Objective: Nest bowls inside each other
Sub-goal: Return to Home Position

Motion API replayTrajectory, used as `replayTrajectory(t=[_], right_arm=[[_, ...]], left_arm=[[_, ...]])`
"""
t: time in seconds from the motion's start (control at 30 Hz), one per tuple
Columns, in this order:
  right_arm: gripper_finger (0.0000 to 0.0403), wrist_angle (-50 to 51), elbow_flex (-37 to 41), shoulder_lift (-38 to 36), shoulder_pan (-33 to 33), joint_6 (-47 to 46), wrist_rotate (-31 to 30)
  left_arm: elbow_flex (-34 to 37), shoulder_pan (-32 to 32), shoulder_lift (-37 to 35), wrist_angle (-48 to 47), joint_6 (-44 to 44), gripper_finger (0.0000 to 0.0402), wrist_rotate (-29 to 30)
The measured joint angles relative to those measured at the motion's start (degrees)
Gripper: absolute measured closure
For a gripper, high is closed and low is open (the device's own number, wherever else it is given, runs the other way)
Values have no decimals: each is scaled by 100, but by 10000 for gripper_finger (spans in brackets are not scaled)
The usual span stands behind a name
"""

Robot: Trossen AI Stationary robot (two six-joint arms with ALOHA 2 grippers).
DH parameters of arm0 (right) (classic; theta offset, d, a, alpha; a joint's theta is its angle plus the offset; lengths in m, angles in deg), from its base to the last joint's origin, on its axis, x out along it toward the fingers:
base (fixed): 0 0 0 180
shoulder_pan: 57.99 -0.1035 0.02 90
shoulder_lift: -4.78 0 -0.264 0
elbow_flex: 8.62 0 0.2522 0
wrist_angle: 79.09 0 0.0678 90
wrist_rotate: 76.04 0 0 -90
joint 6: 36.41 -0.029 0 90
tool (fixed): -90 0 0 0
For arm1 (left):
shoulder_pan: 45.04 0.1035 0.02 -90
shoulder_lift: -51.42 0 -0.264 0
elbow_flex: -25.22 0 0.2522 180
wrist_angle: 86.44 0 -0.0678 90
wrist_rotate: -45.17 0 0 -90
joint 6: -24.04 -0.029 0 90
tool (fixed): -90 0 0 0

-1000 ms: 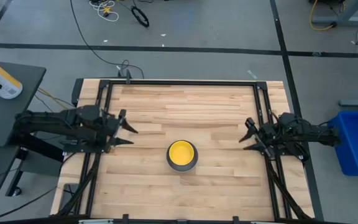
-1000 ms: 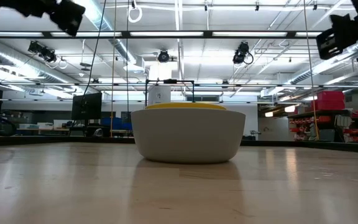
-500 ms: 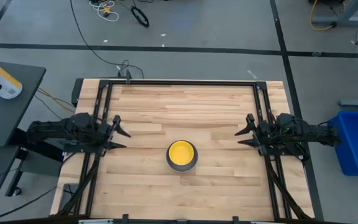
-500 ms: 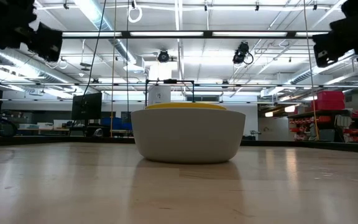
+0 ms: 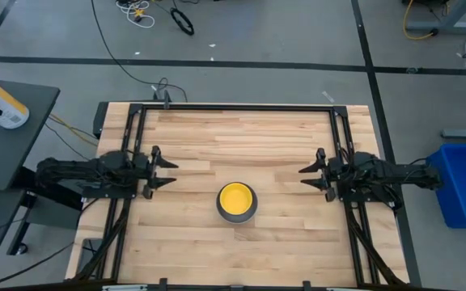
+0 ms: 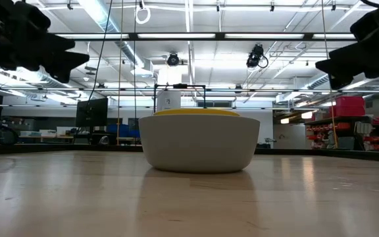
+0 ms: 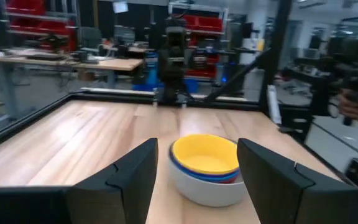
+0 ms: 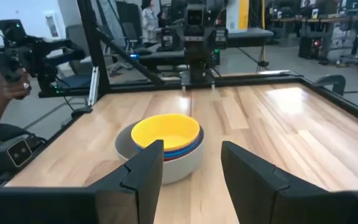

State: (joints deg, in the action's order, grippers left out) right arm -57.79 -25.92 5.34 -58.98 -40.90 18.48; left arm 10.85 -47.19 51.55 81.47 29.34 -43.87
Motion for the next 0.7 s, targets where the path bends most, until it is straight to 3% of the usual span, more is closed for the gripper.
replayTrajectory(t=[0.2, 0.4, 0.7], right_arm=[[234, 18, 4, -3, -84, -24, -46], [229, 126, -16, 215, -229, 149, -570], [234, 148, -22, 789, -371, 208, -535]], left_arm=[[-4, 0, 33, -49, -55, 173, 10], [-4, 45, 470, -58, 23, 172, 66], [-1, 494, 1012, -71, 198, 173, 14]])
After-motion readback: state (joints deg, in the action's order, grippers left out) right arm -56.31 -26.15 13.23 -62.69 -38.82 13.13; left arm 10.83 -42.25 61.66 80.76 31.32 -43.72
